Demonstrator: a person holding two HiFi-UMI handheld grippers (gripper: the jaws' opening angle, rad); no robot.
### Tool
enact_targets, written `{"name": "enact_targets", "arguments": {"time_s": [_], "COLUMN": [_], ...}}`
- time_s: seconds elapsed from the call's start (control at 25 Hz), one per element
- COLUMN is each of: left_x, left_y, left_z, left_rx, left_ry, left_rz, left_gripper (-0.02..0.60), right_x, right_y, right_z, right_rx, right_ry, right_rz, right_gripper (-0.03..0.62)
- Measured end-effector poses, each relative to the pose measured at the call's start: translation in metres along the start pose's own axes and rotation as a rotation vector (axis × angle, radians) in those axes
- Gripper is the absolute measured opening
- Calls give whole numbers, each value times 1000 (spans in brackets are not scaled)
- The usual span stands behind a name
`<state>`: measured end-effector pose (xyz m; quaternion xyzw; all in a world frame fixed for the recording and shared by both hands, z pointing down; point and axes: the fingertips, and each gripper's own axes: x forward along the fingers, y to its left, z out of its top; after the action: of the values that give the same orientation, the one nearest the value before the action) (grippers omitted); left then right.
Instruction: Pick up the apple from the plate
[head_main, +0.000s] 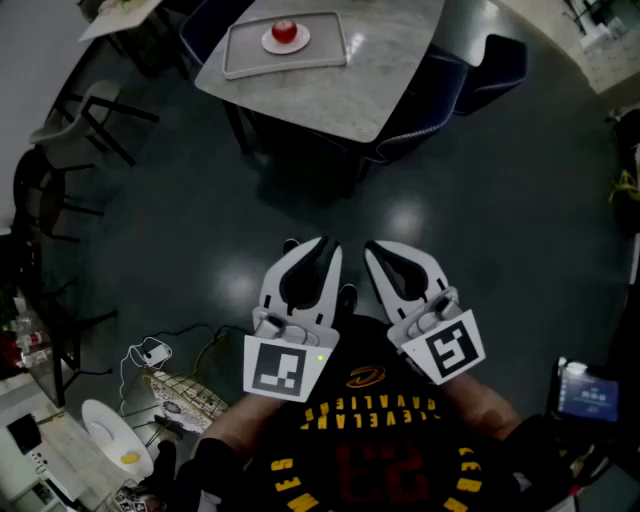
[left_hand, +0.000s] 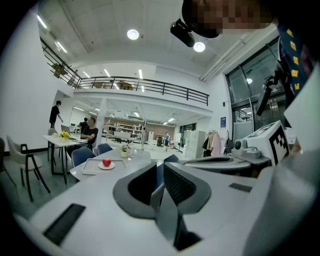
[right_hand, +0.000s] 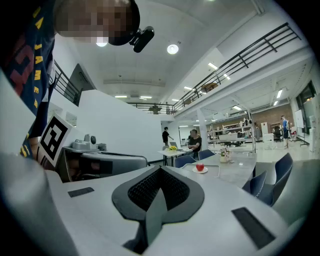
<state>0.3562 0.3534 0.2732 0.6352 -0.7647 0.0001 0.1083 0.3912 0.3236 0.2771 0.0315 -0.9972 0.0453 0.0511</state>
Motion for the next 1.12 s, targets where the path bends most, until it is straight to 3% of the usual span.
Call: {"name": "enact_targets", "arguments": {"time_s": [0.56, 0.84, 1.12], "left_x": [15, 34, 85], "left_y": [14, 50, 122], "left_z": [18, 35, 50], "left_rx": [9, 11, -1], "left_ry": [-7, -7, 18], "left_rz": [22, 42, 30], "left_gripper": [46, 44, 46], "right_x": [20, 59, 143], "right_y": [-19, -34, -63], "right_z": [27, 41, 47], "right_rx": [1, -6, -5], "right_ry": [-59, -69, -33], "right_rz": [3, 2, -5], "right_gripper": [6, 6, 6]}}
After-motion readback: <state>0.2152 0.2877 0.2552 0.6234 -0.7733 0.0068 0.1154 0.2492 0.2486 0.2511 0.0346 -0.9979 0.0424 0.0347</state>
